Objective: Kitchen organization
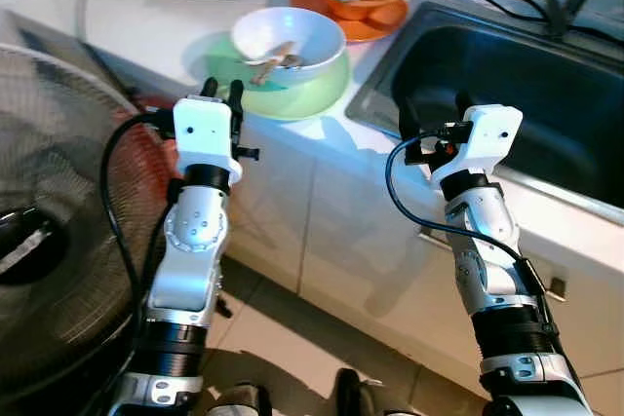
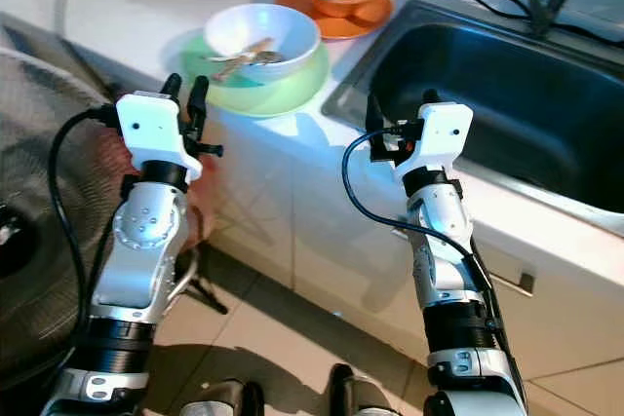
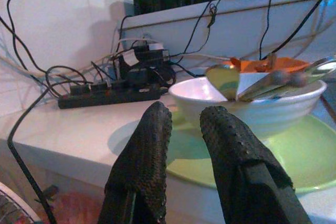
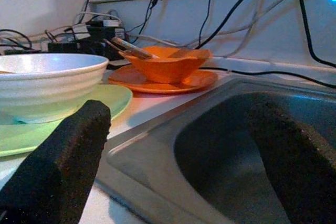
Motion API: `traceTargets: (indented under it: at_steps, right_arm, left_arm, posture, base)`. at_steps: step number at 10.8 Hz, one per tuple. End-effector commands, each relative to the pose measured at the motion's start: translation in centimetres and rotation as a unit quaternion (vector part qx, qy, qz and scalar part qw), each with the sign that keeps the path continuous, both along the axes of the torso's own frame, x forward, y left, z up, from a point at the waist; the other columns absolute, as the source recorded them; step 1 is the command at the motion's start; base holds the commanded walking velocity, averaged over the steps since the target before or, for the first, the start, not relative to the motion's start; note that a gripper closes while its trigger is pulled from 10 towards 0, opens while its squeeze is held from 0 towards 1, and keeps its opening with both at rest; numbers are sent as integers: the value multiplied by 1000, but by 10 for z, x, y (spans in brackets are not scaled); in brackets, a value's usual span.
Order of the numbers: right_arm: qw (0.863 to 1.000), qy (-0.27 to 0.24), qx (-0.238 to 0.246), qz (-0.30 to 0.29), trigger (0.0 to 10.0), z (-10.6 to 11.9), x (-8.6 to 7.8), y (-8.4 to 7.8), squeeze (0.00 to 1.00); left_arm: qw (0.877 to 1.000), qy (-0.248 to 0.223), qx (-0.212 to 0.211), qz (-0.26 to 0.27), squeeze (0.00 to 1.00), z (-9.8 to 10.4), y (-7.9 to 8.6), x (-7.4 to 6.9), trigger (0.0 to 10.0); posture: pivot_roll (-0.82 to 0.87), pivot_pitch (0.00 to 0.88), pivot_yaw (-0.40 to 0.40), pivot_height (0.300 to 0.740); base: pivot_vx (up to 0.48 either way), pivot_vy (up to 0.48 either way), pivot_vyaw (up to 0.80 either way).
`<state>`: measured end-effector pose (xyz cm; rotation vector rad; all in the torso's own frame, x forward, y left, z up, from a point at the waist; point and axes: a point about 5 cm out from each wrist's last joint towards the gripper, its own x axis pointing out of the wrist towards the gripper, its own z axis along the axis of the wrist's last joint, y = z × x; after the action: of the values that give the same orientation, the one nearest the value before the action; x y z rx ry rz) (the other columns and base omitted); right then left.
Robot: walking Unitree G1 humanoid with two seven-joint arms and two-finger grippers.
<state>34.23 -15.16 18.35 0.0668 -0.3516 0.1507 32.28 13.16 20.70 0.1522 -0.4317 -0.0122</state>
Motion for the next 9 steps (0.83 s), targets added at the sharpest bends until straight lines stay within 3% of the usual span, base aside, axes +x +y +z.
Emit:
traceTargets:
  at_steps: [1, 4, 6, 9]
  right_arm:
    - [1000, -6, -1, -10, 10000, 1, -1, -6, 0]
    - [1000, -5, -2, -10, 10000, 0, -2, -6, 0]
    - [1000, -5, -3, -9, 10000, 0, -2, -6, 0]
    - [1000, -5, -2, -7, 10000, 0, -1, -4, 0]
  left_arm:
    - [1000, 0, 1, -12, 0, -2, -4, -2, 10000]
    - [999, 12, 12, -37, 0, -6, -10, -3, 10000]
    - [996, 10, 61, -67, 0, -8, -20, -6, 10000]
    - [988, -7, 137, -67, 0, -7, -24, -8, 10000]
  posture:
    - [72, 176, -37, 740]
    - [70, 171, -35, 740]
    - [72, 169, -35, 740]
    - [75, 169, -36, 740]
  base:
    - [0, 0, 0]
    - [0, 0, 0]
    - [0, 0, 0]
    - [0, 0, 0]
